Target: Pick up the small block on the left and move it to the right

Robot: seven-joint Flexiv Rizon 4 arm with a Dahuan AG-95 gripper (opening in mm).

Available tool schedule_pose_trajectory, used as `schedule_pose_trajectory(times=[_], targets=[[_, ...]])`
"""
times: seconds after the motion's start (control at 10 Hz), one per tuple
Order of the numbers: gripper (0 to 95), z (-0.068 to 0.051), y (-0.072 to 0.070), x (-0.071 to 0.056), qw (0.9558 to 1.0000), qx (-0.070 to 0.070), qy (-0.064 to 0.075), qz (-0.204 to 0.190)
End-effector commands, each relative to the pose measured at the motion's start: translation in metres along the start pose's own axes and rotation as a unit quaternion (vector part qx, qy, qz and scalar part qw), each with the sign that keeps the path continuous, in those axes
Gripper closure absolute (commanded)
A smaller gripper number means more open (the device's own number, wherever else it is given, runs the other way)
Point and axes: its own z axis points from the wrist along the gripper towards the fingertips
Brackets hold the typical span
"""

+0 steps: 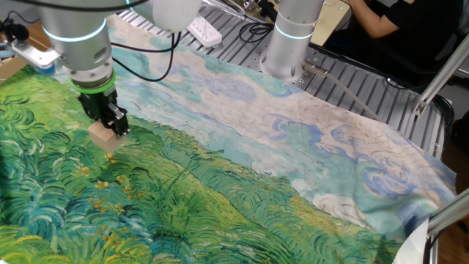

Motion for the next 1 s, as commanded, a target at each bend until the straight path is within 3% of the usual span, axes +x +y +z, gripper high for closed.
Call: schedule_pose_trajectory(times=[0.1, 0.4, 0.8, 1.0], targets=[[95.0, 0.000, 0.004, 0.002, 1.0000, 0.000, 0.002, 0.002], [95.0, 0.005, 0.021, 0.007, 0.9999, -0.001, 0.005, 0.016], [95.0, -0.002, 0.054, 0.024, 0.9991, 0.000, 0.009, 0.042], [95.0, 0.001, 0.064, 0.030, 0.9987, -0.001, 0.010, 0.050]])
